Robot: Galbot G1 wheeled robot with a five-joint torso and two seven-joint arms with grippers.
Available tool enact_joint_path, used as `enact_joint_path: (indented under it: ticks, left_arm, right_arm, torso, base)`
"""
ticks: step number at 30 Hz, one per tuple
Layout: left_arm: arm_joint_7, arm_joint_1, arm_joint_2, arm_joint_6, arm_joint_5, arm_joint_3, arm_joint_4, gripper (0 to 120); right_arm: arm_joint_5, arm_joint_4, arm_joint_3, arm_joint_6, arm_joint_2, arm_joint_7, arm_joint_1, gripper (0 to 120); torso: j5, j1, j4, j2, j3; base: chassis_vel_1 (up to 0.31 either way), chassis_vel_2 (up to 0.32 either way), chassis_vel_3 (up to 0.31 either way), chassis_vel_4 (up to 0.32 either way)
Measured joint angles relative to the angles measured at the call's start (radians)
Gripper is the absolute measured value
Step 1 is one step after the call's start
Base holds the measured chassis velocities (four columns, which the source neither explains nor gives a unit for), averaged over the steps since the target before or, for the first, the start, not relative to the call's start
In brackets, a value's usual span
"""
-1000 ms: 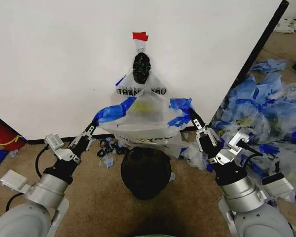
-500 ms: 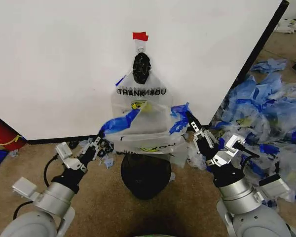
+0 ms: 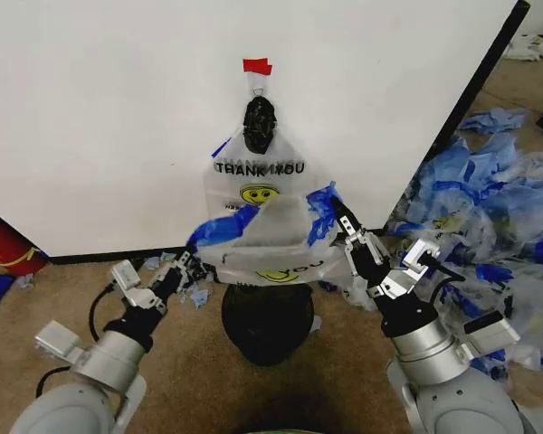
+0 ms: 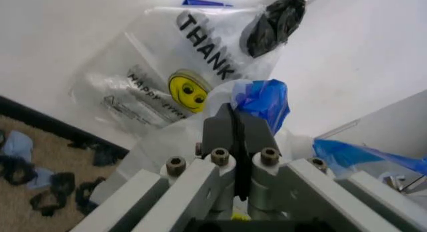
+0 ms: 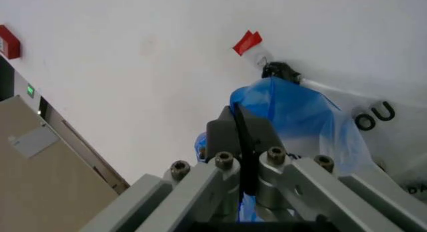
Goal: Pick up the garbage bag from the wall and place it over the trash bin.
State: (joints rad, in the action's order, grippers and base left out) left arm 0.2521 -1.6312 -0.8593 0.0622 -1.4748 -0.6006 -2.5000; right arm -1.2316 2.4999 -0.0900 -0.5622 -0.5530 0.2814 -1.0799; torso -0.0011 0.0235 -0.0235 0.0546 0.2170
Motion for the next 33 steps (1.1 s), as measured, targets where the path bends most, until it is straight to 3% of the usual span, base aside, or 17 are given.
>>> enact_joint_path:
  ticks: [9, 17, 33]
  left_arm:
    - [0.004, -0.004, -0.001, -0.011, -0.048, -0.004, 0.0, 0]
    - [-0.137, 0.014, 0.01, 0.014, -0.06, -0.04, 0.0, 0]
    - [-0.067, 0.024, 0.042, 0.019, -0.233, -0.03, 0.0, 0]
  right_arm:
    - [-0.007, 0.0, 0.018, 0.005, 0.007, 0.004, -0.009, 0]
    - [-0.013, 0.0, 0.048, 0.001, 0.013, -0.001, -0.014, 0]
    - [-0.027, 0.0, 0.08, 0.004, 0.013, 0.001, -0.017, 0]
  torso:
    - [-0.0001, 0.0, -0.0001, 0.0, 0.0]
    - [-0.0001, 0.0, 0.0, 0.0, 0.0]
    - [-0.0001, 0.0, -0.0001, 0.0, 0.0]
  base:
    - [0.0, 0.0, 0.0, 0.0]
    - [0.0, 0.0, 0.0, 0.0]
    - [0.0, 0.0, 0.0, 0.0]
